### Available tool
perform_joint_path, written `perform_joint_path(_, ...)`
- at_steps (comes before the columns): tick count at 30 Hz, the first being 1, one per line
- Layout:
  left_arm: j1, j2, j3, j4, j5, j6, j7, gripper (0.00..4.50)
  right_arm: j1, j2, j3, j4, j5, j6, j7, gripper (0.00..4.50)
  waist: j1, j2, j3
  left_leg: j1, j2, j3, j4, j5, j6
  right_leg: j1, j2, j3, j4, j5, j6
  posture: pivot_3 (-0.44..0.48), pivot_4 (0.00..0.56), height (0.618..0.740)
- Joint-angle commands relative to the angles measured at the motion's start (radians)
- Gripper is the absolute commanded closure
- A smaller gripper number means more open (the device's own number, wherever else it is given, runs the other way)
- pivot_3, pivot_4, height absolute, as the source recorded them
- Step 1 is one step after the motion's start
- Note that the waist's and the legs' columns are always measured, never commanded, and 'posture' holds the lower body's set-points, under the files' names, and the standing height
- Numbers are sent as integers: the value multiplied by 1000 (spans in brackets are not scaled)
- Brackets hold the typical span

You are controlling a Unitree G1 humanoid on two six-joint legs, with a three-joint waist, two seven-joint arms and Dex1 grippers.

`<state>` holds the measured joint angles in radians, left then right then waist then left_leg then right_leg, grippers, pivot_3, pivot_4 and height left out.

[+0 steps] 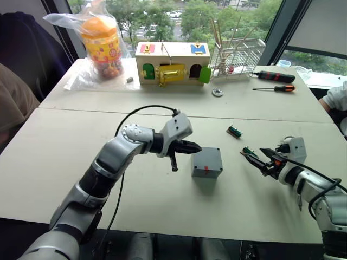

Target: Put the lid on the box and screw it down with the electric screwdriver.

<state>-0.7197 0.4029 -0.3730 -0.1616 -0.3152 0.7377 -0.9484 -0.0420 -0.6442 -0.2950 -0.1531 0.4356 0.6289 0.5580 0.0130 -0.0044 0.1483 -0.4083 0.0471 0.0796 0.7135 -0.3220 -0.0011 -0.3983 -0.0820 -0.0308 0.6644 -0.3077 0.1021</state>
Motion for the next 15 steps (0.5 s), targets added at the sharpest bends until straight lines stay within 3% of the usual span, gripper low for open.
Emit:
perform_joint_path(1,-3,0,19,-39,-9,-1,7,4500,-17,6,-11,-8,1,-22,2,2117,0,0,0,0,0,0,0,0,0,0,0,0,0,0,0,0,150,708)
perform_joint_path(6,1,1,16,-37,-8,-2,13,4500,-27,13,-8,2,-3,-29,-2,4303,0,0,0,0,0,0,0,0,0,0,0,0,0,0,0,0,150,708)
perform_joint_path(15,6,2,12,-32,-4,-5,17,4500,-29,17,-7,3,-7,-32,-4,4303,0,0,0,0,0,0,0,0,0,0,0,0,0,0,0,0,150,708)
